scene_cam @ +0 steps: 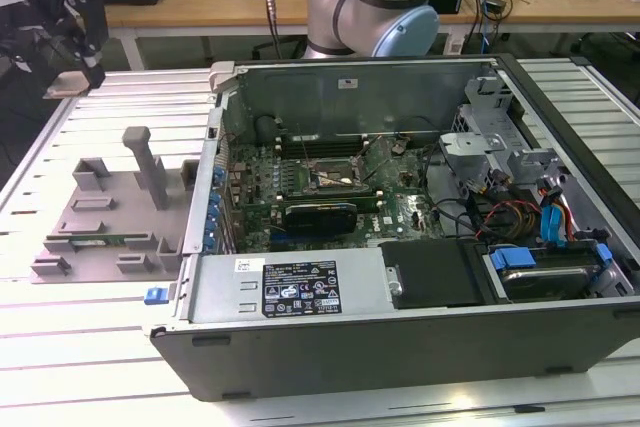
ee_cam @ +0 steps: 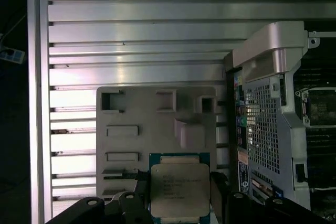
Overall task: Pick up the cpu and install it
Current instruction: 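Pick up the cpu and move it towards the insertion slot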
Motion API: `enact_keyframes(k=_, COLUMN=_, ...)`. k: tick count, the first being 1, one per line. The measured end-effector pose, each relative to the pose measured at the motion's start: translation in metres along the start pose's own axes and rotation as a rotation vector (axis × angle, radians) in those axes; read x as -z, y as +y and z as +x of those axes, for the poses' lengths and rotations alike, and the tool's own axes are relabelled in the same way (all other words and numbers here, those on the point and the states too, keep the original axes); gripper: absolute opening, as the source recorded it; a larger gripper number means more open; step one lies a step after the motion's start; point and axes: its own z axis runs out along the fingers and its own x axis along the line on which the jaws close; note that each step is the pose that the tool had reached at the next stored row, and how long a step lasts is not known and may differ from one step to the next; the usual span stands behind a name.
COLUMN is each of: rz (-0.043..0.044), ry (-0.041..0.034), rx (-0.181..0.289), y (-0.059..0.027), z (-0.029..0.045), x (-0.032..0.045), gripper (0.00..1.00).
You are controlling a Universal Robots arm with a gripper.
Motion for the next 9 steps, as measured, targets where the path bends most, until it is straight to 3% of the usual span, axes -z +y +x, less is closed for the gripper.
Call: enact_keyframes(k=9, rz=0.0000, ry=0.0000, rx=0.000, y=0.0009, z=-0.0238, x=-0.0015, gripper=0.54)
